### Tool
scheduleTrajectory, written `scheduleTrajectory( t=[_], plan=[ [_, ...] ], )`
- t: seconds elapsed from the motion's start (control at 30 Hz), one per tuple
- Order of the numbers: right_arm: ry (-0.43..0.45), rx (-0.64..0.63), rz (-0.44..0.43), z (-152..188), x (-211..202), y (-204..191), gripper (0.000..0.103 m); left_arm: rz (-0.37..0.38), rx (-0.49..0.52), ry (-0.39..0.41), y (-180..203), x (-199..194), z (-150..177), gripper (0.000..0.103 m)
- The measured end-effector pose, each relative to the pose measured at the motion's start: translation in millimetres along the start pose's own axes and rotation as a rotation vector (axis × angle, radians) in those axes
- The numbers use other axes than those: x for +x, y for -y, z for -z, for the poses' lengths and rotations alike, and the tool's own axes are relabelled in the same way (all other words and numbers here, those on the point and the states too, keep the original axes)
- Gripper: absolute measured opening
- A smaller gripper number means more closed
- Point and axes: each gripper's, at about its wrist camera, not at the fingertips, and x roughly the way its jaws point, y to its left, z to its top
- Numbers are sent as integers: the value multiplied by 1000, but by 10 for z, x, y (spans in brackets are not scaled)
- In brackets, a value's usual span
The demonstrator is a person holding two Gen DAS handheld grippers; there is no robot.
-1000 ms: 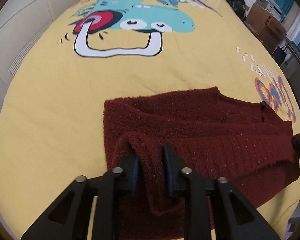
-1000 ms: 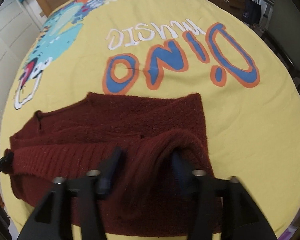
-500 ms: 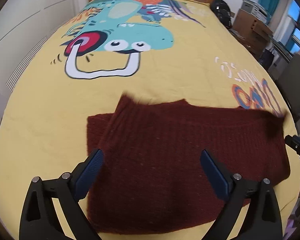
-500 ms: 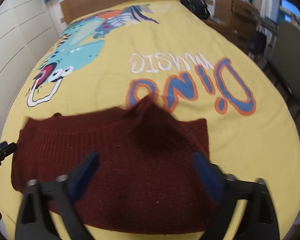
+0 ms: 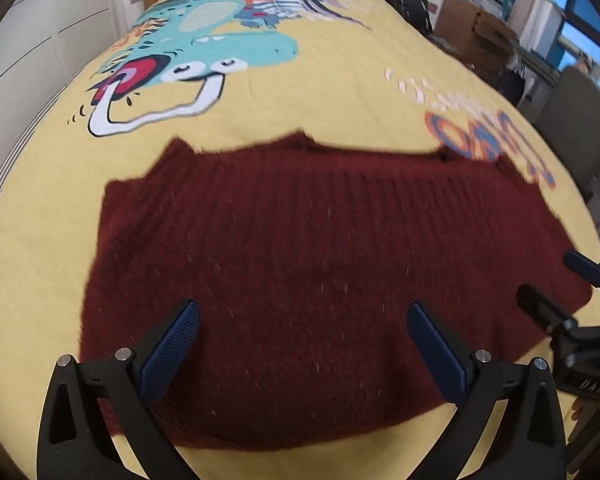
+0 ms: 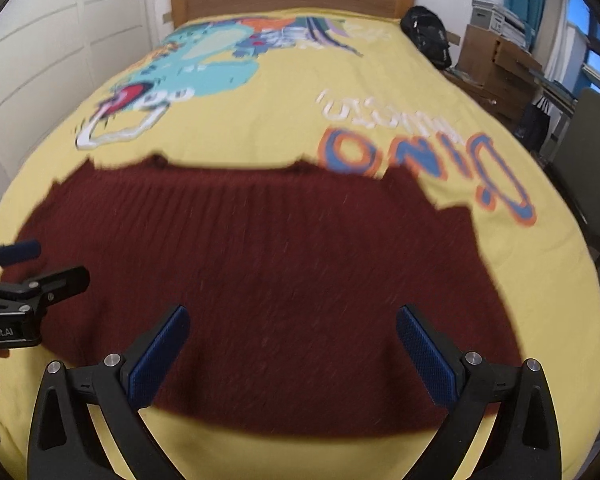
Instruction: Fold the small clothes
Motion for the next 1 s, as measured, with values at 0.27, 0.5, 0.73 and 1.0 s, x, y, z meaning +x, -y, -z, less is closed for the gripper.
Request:
scheduleTrajectory(
  t=[0.27, 0.5, 0.73, 1.0],
  plan=[
    [-55, 74, 33, 300, 207, 337, 102, -24, -27, -30, -284, 131, 274, 102],
    [-52, 143, 4, 396, 206, 693, 102, -5, -29, -37, -511, 153, 403, 102],
    [-35, 176, -26, 512, 269, 704, 103, -13, -53, -26, -496, 183, 415, 102],
    [-92, 117, 32, 362, 3, 621, 103, 42, -52, -87, -546, -63, 314, 102]
  ],
)
